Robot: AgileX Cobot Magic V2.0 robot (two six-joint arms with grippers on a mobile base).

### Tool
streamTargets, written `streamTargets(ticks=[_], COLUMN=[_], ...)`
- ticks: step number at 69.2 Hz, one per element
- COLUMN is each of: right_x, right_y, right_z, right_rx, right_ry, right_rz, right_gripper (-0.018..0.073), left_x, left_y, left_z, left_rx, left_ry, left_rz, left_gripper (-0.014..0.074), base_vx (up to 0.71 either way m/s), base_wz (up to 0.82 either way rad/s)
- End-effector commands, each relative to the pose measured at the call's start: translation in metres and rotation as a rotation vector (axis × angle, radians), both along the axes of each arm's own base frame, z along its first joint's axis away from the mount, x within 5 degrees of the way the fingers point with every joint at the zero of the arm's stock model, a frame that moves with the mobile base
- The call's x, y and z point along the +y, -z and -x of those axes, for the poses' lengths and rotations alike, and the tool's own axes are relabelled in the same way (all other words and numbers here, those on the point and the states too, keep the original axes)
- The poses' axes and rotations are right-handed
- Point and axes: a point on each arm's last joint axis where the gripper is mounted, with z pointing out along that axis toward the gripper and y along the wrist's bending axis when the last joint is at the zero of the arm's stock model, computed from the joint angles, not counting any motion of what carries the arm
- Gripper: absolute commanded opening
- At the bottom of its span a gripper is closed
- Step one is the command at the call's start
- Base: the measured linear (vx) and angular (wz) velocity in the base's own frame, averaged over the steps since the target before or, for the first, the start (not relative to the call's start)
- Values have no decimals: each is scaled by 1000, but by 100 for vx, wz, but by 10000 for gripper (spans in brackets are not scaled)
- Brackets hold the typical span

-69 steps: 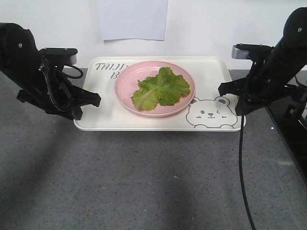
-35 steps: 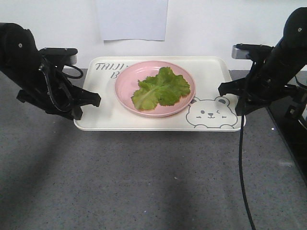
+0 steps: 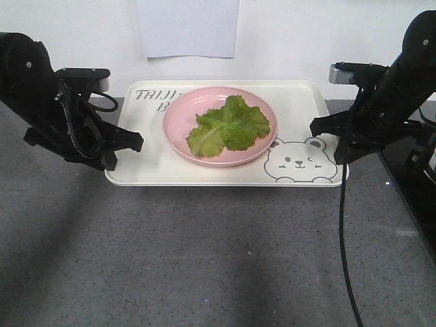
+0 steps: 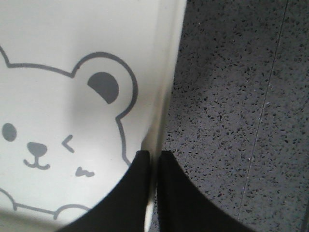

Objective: Transfer vegetables to tray and serve
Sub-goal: 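Keep the tray level in both grippers over the counter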

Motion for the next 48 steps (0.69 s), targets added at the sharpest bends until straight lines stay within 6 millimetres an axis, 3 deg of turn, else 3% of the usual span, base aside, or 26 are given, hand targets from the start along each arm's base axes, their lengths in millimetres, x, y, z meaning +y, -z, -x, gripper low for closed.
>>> streamTargets(ticks=[1,48], right_x=[15,15], right_y=[-36,-36], right_z=[7,7], right_rx=[-138,-138], right_ry=[-38,-38], right_rz=[-117,-117], right_gripper=[-4,-4], left_x=[-16,-16], left_y=[-37,-37], left_z=[8,8], left_rx=[-134,-134], left_ry=[38,38], left_rz=[146,146], left_gripper=[-6,-6], base_vx=[0,0], base_wz=[0,0])
